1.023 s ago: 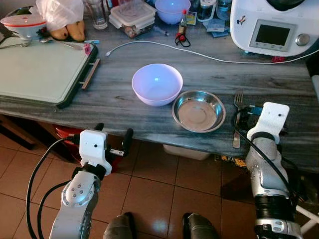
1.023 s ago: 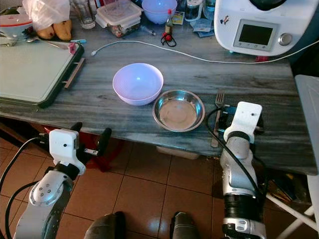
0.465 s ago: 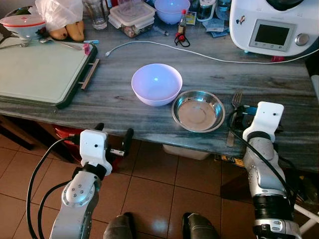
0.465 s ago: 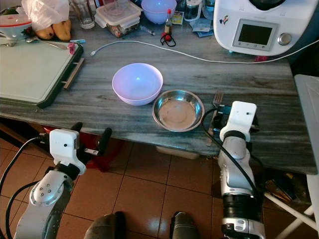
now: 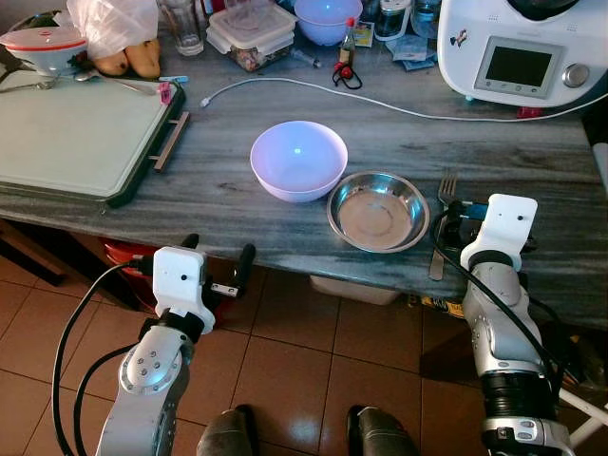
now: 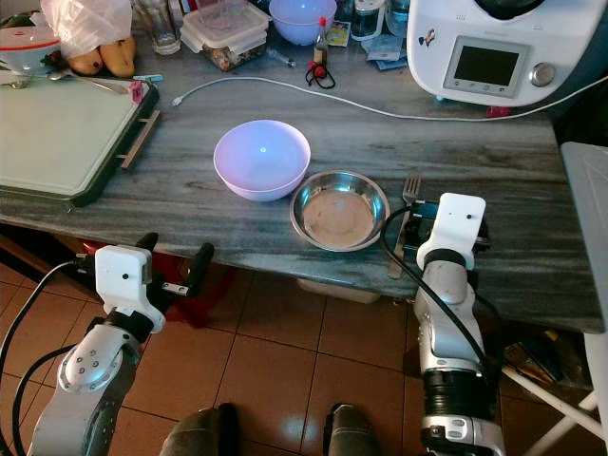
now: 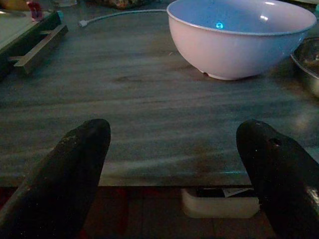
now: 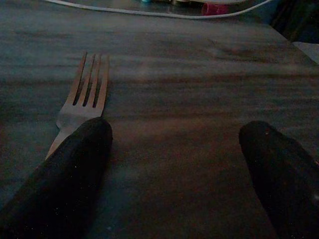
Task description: Setting the table
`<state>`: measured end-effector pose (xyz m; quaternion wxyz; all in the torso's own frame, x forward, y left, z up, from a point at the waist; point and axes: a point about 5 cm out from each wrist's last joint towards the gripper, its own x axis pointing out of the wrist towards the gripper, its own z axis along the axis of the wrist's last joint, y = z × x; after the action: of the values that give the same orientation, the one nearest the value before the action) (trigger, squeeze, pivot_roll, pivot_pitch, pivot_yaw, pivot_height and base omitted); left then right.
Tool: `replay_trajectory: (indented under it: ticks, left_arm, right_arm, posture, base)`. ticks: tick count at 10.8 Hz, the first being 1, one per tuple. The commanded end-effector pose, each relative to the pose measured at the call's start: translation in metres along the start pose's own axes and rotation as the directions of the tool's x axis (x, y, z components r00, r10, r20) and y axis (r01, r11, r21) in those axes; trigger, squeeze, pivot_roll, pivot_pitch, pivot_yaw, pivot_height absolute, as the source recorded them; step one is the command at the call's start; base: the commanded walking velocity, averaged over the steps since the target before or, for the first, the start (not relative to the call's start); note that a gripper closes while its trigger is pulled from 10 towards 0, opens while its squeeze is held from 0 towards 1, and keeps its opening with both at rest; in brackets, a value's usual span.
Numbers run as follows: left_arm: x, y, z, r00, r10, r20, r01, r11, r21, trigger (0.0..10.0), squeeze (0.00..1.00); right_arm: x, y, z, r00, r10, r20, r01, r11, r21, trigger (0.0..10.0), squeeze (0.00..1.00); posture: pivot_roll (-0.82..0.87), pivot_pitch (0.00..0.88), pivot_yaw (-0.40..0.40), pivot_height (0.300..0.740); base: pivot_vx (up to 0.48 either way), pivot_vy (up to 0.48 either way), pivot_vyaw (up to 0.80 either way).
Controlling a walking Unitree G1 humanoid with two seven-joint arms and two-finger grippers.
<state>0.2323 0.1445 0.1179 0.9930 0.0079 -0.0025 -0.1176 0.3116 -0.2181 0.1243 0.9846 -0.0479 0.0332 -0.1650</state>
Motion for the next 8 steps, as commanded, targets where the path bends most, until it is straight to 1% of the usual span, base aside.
replay_trajectory:
  ticks: [1,3,5,7,8]
  left_arm:
    - [-0.0004,0.0005,-0.0018,1.0,0.005,-0.011,-0.004,1.0,0.004,10.0,0.0]
    - [0.0,0.0002,-0.0019,1.0,0.006,-0.01,-0.006,1.0,0.003,10.0,0.0]
    - [0.0007,0.0001,-0.0022,1.0,0.008,-0.01,-0.008,1.0,0.002,10.0,0.0]
    - [0.0014,-0.0003,-0.0021,1.0,0.006,-0.008,-0.006,1.0,0.001,10.0,0.0]
    - [0.0017,-0.0005,-0.0019,1.0,0.008,-0.006,-0.008,1.0,0.0,10.0,0.0]
  right_arm:
    - [-0.0016,0.0049,-0.0048,0.999,0.027,-0.019,-0.027,1.0,-0.002,10.0,0.92]
    - [-0.002,0.005,-0.0049,1.0,0.028,-0.014,-0.028,1.0,-0.004,10.0,0.91]
    - [-0.0027,0.0043,0.0008,0.999,0.036,0.032,-0.036,0.999,0.008,10.0,0.91]
    - [-0.002,0.0048,0.0005,0.999,0.035,0.026,-0.035,0.999,-0.002,10.0,0.91]
    - [-0.0023,0.0025,0.0003,0.999,0.023,0.026,-0.023,1.0,-0.008,10.0,0.91]
  posture:
    - [0.04,0.199,0.037,0.74]
    - [0.04,0.198,0.037,0.74]
    - [0.04,0.196,0.035,0.74]
    - [0.04,0.194,0.034,0.74]
    - [0.04,0.192,0.032,0.74]
  base:
    - [0.0,0.0,0.0]
    - [0.0,0.0,0.0]
    - [0.0,0.0,0.0]
    - [0.0,0.0,0.0]
    - [0.0,0.0,0.0]
